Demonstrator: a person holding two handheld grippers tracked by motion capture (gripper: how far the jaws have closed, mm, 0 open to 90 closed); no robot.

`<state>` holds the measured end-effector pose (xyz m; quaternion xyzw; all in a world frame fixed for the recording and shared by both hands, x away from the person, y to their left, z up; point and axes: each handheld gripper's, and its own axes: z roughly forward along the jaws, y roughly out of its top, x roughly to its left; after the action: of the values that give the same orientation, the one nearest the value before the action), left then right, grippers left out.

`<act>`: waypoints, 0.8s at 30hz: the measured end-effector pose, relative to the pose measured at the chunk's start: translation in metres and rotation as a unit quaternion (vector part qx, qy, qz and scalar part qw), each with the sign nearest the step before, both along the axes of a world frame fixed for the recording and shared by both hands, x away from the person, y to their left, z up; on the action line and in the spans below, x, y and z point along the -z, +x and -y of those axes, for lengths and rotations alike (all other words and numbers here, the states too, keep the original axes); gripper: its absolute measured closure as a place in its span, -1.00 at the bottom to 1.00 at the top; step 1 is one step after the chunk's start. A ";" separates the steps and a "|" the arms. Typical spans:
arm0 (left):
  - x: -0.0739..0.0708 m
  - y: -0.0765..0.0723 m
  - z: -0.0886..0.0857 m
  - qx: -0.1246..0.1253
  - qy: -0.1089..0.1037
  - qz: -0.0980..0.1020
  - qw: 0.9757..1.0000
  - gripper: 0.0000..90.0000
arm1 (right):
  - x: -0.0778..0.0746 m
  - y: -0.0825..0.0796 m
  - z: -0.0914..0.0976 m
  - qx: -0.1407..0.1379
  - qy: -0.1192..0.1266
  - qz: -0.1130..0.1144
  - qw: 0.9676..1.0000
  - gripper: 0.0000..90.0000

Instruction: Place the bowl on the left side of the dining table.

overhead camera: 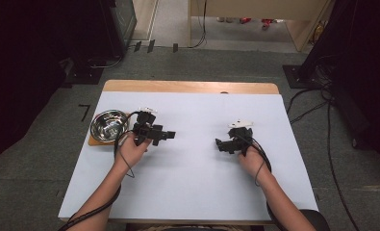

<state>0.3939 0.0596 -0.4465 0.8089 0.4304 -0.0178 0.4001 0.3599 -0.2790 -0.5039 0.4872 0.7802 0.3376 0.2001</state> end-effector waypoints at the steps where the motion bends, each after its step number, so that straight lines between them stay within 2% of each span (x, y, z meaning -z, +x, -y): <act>1: 0.001 -0.001 0.003 0.003 -0.002 0.000 1.000 -0.44 | 0.000 0.000 0.000 0.001 0.000 0.000 1.000 -0.87; 8: 0.007 -0.007 0.018 0.019 0.002 0.012 1.000 -0.45 | 0.000 0.000 0.000 0.000 0.000 0.000 1.000 -0.87; 10: 0.009 -0.008 0.022 0.023 0.000 0.010 1.000 -0.45 | 0.000 0.000 0.000 0.000 0.000 0.000 1.000 -0.87; 24: 0.025 -0.015 0.045 0.045 0.028 0.029 0.998 -0.47 | 0.000 0.000 0.000 0.000 0.000 0.000 1.000 -0.87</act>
<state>0.3785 0.0145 -0.4712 0.8386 0.3820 0.0001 0.3884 0.3598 -0.2790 -0.5039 0.4871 0.7802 0.3375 0.2002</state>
